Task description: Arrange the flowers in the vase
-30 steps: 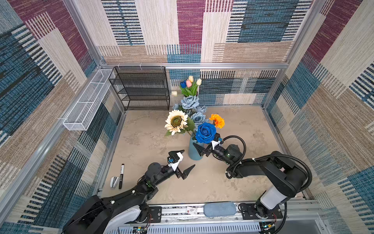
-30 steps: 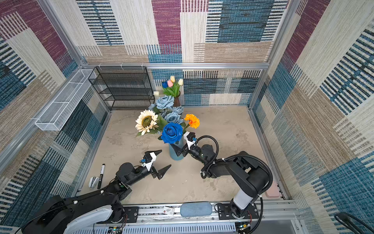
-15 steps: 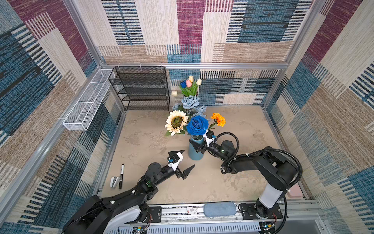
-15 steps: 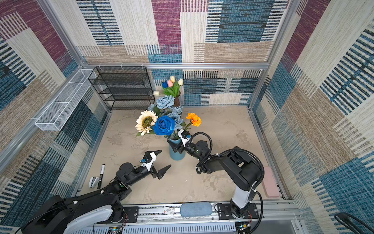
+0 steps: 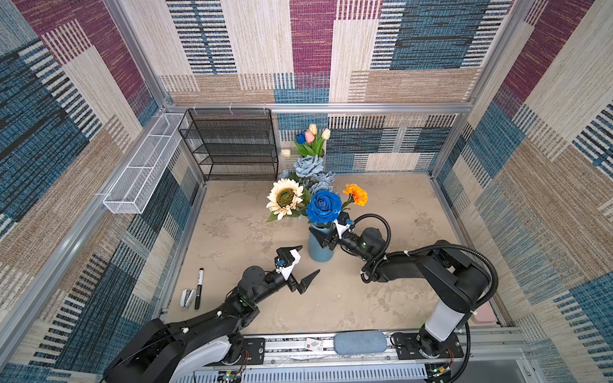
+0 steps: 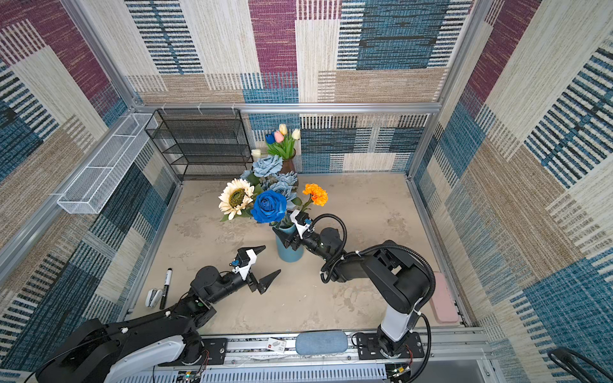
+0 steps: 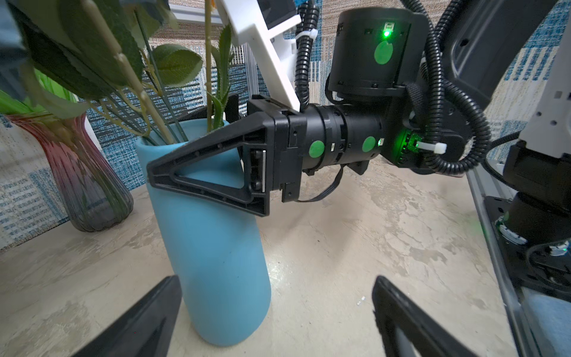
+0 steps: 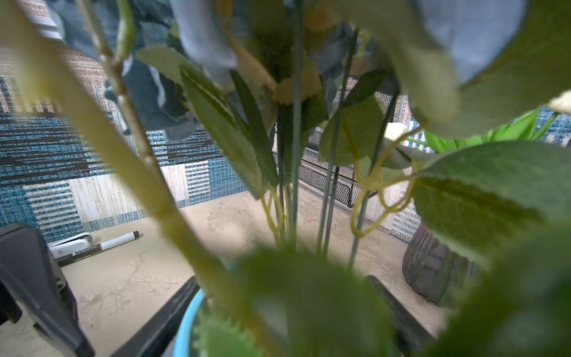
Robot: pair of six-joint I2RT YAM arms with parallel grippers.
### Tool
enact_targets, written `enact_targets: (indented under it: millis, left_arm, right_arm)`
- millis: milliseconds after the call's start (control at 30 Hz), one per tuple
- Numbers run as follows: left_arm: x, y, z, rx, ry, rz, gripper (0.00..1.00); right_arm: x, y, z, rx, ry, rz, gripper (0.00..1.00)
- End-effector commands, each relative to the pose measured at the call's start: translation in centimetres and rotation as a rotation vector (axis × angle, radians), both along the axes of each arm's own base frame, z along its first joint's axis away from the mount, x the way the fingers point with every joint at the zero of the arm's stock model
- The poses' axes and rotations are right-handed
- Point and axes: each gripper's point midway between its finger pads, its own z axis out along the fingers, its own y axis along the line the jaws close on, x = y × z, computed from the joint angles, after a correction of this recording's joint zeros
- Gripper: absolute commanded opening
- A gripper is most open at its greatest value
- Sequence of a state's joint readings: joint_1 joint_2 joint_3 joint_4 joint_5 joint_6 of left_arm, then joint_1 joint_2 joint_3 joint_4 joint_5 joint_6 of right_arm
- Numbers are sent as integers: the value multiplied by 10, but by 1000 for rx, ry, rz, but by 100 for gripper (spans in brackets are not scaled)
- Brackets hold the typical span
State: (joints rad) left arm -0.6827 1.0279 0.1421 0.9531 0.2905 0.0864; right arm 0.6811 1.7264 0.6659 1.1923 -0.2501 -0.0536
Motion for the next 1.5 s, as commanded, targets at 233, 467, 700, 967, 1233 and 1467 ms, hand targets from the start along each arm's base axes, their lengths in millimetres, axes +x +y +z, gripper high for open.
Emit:
enact_targets:
  millis: [233, 467, 700, 967, 1233, 1467]
  left_arm:
    - [1, 1, 9, -9, -43, 5, 99]
    - [1, 0, 9, -8, -46, 4, 99]
    - [1, 1, 8, 0, -50, 9, 99]
    - [2, 3, 7, 11, -57, 21, 99]
    - [3, 2, 6, 13, -59, 17, 99]
    - [5, 2, 5, 24, -66, 28, 99]
  right_arm:
    - [39, -43, 52, 61, -123, -126, 34]
    - [83, -82, 75, 99, -184, -192, 33]
    - [145, -115, 82, 123, -226, -272, 31]
    - [200, -167, 94, 136, -265, -403, 31]
    - [242, -201, 80, 136, -251, -493, 31]
    - [259, -214, 61, 192, -228, -562, 30]
